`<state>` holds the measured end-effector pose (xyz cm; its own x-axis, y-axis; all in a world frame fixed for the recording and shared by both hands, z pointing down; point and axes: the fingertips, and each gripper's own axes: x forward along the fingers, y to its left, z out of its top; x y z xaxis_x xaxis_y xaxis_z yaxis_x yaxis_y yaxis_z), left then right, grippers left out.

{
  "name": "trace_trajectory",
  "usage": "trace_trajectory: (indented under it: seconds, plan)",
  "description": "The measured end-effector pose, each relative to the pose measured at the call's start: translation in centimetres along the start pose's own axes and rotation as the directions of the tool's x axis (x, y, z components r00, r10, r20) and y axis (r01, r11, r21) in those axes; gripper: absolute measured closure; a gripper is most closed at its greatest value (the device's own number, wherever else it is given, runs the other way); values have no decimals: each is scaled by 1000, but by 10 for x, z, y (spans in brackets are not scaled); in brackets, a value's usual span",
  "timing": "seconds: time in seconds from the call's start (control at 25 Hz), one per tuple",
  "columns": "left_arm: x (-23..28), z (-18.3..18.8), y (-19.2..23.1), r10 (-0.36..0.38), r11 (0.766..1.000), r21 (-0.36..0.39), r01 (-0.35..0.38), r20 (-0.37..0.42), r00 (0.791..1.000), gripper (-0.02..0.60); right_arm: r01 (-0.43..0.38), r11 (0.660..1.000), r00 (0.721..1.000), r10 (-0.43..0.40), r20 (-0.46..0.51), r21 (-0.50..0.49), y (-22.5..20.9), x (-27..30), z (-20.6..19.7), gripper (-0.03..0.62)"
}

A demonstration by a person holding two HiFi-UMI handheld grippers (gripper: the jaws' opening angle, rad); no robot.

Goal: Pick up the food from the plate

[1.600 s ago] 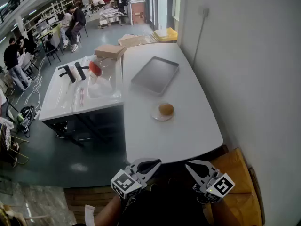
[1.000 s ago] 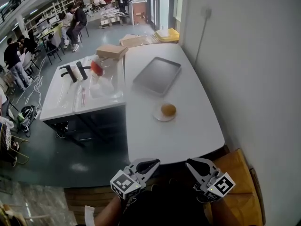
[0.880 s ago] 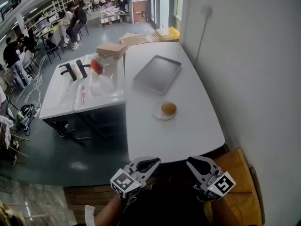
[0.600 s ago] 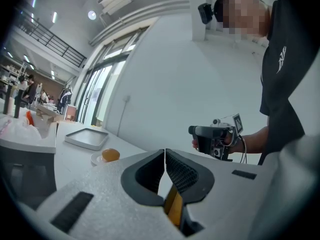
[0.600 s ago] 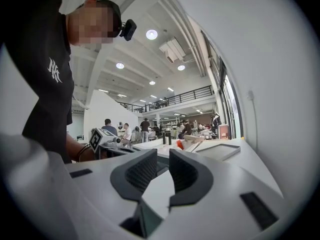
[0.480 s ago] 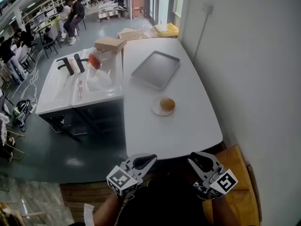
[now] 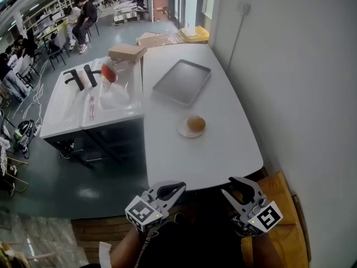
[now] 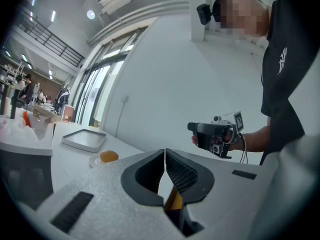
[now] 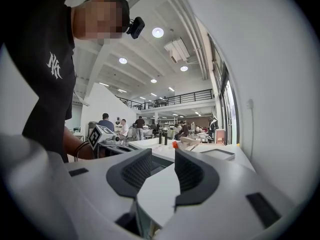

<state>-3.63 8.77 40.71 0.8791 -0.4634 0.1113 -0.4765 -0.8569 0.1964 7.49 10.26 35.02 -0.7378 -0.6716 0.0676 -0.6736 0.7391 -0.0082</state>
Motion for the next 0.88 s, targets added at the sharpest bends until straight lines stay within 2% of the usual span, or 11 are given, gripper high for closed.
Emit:
trace_trajectory:
  seconds: [0.36,0.88]
  plan:
    - [18,1,34,43,999,3,-43,-13,999,572,-53,998,999,53,-5,16,-28,29,-7,474]
    - [59,-3,95,61,998,-1,-61,-52,997,572,-100,995,995,100,-29,6,-87,87,-16,423]
